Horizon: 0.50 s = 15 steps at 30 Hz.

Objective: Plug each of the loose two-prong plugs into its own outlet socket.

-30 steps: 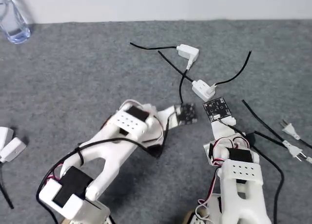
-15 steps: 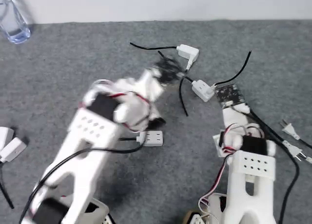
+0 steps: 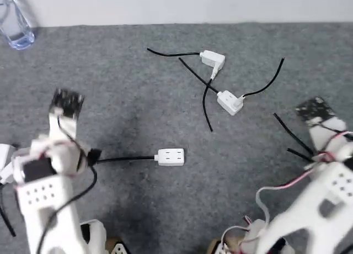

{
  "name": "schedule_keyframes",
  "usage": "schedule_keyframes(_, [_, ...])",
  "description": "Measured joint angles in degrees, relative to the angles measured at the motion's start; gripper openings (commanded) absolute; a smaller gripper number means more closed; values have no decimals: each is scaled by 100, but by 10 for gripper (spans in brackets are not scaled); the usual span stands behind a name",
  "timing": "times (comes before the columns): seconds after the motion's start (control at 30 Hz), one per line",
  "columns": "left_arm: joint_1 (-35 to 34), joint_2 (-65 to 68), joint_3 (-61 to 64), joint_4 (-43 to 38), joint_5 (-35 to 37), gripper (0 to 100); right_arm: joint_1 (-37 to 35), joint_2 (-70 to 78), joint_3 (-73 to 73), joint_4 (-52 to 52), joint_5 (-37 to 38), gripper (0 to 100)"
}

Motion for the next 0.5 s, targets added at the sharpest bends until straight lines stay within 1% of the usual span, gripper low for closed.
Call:
schedule_keyframes(0.1, [-264, -870, 1556, -1029, -18, 310, 185, 677, 0, -440, 448, 437])
schedule_keyframes(0.13, [-299, -1196, 2013, -1240, -18, 310, 202, 914, 0, -598, 545, 437])
schedule_keyframes(0.2, [-369, -1873, 2787, -1407, 0, 310, 202, 1407, 0, -949, 624, 437])
schedule_keyframes(0.3, [-501, -2919, 3640, -1415, 352, 310, 202, 2136, 0, -1556, 677, 437])
schedule_keyframes(0.37, [-475, -3648, 4070, -1266, 536, 310, 202, 2620, 0, -2004, 756, 437])
schedule_keyframes(0.43, [-527, -4387, 4264, -932, 642, 310, 220, 3068, 0, -2374, 897, 437])
schedule_keyframes(0.5, [-527, -5090, 4290, -431, 677, 310, 264, 3473, 0, -2725, 1029, 437])
